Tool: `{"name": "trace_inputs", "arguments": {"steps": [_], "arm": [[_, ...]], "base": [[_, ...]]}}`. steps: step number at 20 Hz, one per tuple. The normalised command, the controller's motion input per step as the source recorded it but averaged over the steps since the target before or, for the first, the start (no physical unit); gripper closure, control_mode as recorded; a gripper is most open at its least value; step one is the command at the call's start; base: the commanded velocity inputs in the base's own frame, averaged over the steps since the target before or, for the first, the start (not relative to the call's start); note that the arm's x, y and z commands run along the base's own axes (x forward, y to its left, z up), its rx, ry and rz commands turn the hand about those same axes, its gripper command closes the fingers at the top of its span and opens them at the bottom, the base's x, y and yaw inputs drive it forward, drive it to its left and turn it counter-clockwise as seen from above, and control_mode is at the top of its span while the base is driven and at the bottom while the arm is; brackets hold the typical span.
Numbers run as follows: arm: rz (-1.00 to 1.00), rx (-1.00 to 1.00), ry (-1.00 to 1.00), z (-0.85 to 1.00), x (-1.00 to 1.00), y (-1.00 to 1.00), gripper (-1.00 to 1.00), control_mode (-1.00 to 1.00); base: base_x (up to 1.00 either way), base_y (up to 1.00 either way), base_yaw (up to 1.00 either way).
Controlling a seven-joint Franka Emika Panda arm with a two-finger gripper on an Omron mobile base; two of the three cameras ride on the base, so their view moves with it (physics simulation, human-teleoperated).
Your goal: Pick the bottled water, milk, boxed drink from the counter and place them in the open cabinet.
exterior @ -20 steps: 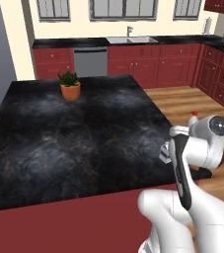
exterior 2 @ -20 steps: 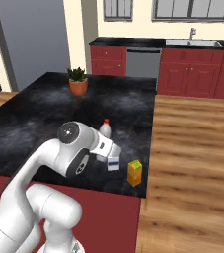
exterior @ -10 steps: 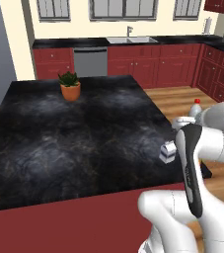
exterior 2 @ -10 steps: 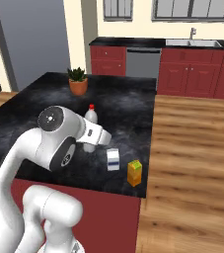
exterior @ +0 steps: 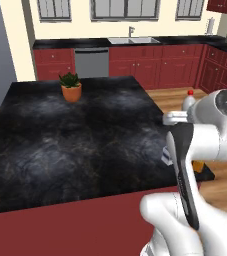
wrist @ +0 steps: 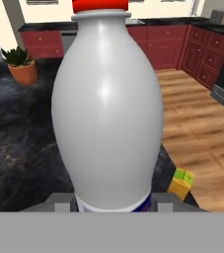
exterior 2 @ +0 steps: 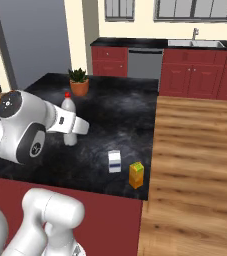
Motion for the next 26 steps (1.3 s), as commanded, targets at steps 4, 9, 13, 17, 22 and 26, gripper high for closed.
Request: {"name": "trace_inputs", "arguments": {"steps": [4,9,13,17,22,26], "arm": [[0.00,-0.02,0.00,0.30,-0.43,0.17,1.00,-1.00],[0.02,0.00,-0.01,0.23,-0.51,0.10,1.00,-1.00],[0.02,0.00,0.00,0.11,-0.39,0.05,1.00,-1.00],[0.03,0.00,0.00,0.01,-0.27,0.00,1.00,-1.00],[0.01,0.00,0.00,0.00,-0.08,0.00,1.00,-1.00],[0.00,0.00,0.00,0.00,0.00,0.00,1.00,-1.00]], "base": [[0.00,0.00,0.00],[0.00,0.00,0.00],[0.00,0.00,0.00],[0.00,0.00,0.00],[0.00,0.00,0.00],[0.00,0.00,0.00]]}}
